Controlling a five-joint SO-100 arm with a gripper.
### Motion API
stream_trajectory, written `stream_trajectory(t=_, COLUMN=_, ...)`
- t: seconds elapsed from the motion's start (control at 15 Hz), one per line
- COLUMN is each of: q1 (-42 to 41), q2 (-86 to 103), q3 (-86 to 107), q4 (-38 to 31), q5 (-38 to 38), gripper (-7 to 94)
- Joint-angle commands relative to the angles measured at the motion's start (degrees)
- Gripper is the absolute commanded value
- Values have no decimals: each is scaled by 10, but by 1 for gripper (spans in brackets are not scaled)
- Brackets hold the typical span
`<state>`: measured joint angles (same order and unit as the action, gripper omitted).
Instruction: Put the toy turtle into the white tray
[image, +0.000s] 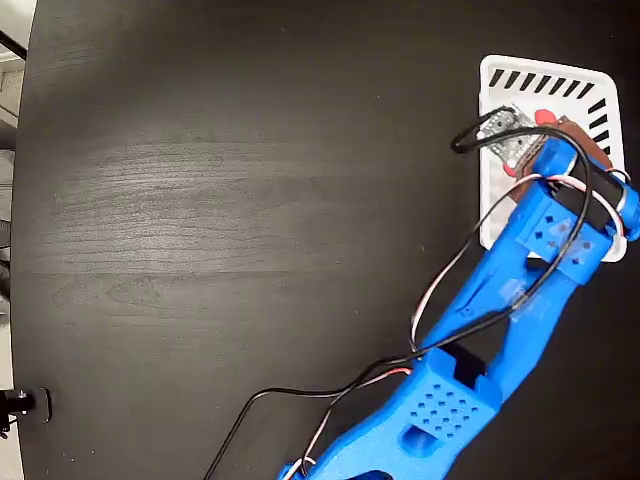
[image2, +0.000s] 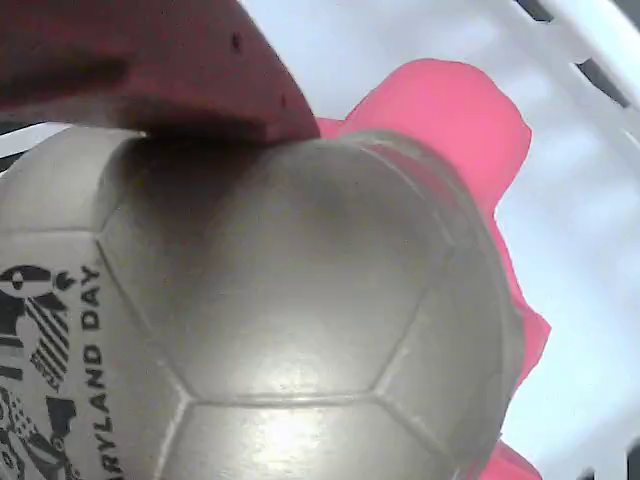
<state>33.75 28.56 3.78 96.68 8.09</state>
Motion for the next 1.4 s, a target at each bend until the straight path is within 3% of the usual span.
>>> stream_trajectory(t=0.0, q1=11, q2=30, q3=-35, q4=-1, q5=4, gripper=-1)
stream_trajectory(t=0.07, q1=12, q2=27, q3=-34, q4=-3, q5=5, gripper=1)
stream_trajectory(t=0.13, q1=12, q2=25, q3=-33, q4=-4, q5=5, gripper=10)
stream_trajectory(t=0.33, q1=14, q2=24, q3=-17, q4=-8, q5=-2, gripper=50)
stream_trajectory(t=0.47, q1=14, q2=26, q3=-5, q4=-10, q5=2, gripper=61)
stream_trajectory(t=0.93, q1=12, q2=69, q3=51, q4=-24, q5=4, gripper=57)
stream_trajectory(t=1.13, q1=12, q2=215, q3=225, q4=-108, q5=25, gripper=9)
stream_trajectory(t=1.2, q1=11, q2=270, q3=294, q4=-145, q5=39, gripper=0)
stream_trajectory(t=1.33, q1=-4, q2=378, q3=416, q4=-204, q5=53, gripper=0)
